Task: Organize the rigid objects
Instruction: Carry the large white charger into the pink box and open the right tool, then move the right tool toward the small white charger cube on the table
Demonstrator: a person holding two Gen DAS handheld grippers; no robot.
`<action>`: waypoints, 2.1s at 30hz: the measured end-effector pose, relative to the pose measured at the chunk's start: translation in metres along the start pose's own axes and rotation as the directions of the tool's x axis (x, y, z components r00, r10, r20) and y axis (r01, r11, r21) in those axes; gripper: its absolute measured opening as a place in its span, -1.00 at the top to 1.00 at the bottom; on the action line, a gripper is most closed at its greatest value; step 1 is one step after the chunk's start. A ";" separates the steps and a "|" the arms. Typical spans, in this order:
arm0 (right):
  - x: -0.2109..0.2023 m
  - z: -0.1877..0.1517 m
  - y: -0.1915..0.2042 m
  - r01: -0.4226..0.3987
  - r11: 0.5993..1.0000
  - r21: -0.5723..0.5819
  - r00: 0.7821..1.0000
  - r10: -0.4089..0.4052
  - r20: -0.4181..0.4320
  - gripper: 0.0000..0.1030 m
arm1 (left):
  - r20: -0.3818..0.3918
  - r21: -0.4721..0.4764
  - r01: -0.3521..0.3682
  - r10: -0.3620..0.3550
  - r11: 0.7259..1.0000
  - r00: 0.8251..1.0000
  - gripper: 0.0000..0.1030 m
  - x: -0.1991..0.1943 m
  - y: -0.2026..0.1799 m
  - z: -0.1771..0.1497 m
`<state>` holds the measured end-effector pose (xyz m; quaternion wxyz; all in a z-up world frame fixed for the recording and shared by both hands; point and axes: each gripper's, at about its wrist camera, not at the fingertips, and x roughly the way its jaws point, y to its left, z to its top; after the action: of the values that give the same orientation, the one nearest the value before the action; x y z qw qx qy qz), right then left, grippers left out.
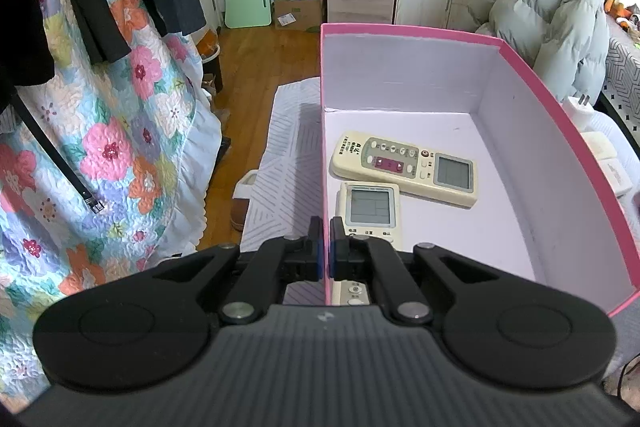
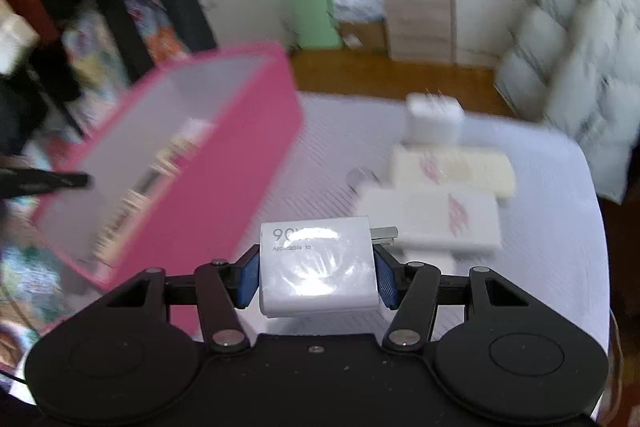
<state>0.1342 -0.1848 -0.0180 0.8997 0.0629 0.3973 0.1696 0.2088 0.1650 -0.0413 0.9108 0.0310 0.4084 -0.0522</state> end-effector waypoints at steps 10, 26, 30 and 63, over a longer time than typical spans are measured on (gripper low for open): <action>0.020 0.082 0.107 -0.341 0.854 -0.393 0.937 0.273 -0.219 -0.20 | -0.011 -0.016 0.011 -0.011 1.000 1.000 0.96 0.001 0.003 0.003; 0.182 0.060 0.166 -0.408 0.875 -0.262 0.721 0.133 -0.680 -0.20 | -0.011 -0.085 0.040 -0.041 0.996 0.999 0.94 0.003 0.013 0.003; 0.190 0.058 0.156 -0.396 0.908 -0.136 0.681 0.192 -0.707 -0.25 | -0.011 -0.085 0.039 -0.040 0.996 0.999 0.93 0.003 0.011 0.004; 0.032 -0.052 0.009 -0.029 0.994 -0.109 0.984 0.009 -0.180 -0.29 | -0.009 -0.142 0.035 -0.036 0.989 0.999 0.92 0.000 0.011 0.001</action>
<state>0.1140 -0.1664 -0.0728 0.8606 0.0012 0.4661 0.2051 0.2106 0.1762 -0.0405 0.9072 -0.0407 0.4168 -0.0391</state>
